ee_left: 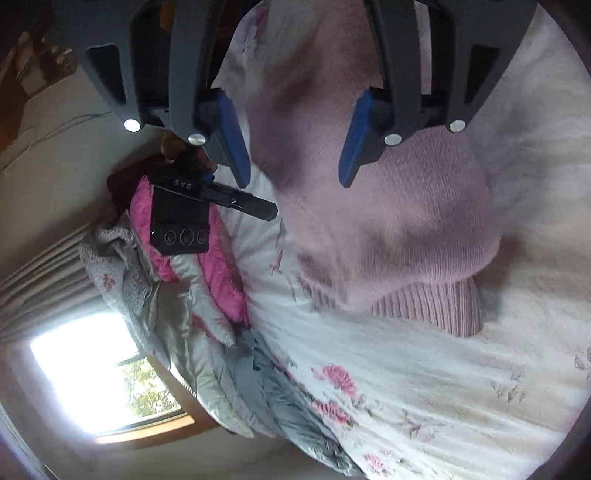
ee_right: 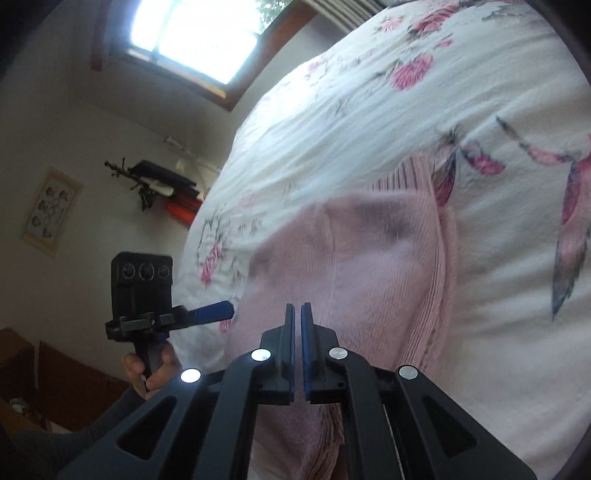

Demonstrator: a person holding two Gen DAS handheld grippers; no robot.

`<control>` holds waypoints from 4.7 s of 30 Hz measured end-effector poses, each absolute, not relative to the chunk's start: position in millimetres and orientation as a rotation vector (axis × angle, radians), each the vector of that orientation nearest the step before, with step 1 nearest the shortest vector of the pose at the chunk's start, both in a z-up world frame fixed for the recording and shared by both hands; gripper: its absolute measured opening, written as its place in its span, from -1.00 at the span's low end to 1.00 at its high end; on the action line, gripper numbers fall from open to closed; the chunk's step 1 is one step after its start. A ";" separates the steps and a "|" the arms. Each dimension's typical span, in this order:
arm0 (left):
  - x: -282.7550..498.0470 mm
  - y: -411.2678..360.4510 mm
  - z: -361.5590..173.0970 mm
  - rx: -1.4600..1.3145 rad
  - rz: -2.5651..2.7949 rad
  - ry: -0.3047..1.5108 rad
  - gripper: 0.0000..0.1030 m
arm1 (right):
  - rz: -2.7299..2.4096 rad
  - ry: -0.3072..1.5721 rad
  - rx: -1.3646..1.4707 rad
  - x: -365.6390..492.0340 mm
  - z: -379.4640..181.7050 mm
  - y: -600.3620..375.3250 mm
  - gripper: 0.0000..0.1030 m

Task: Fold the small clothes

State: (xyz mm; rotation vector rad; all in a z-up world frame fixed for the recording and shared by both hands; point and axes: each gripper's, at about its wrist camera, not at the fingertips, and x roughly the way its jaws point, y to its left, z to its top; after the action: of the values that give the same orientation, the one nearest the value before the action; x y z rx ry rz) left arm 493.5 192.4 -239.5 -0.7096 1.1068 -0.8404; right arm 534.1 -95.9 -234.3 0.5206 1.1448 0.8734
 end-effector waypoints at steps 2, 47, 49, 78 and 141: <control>498.1 179.3 -260.3 -0.702 -0.822 1.152 -0.59 | 0.837 1.207 0.478 535.2 -256.7 -97.3 -1.00; 407.0 236.8 -321.4 -0.940 -0.700 1.228 0.86 | 0.776 1.390 0.674 594.7 -284.3 -116.1 0.80; 416.8 225.8 -324.5 -0.945 -0.748 1.225 0.86 | 0.791 1.407 0.635 602.7 -288.9 -98.8 0.81; 330.2 266.5 -243.9 -0.838 -0.625 1.294 -0.19 | 0.911 1.281 0.627 500.4 -223.7 -9.5 -0.04; 259.3 327.1 -236.1 -0.719 -0.661 1.060 -0.28 | 0.837 1.163 0.272 315.1 -218.3 28.1 -0.86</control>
State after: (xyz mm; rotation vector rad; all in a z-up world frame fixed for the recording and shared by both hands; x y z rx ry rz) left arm 259.3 327.1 -236.1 -0.7188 1.0602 -0.6612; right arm 315.1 28.1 -218.3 0.2717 1.1627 0.8370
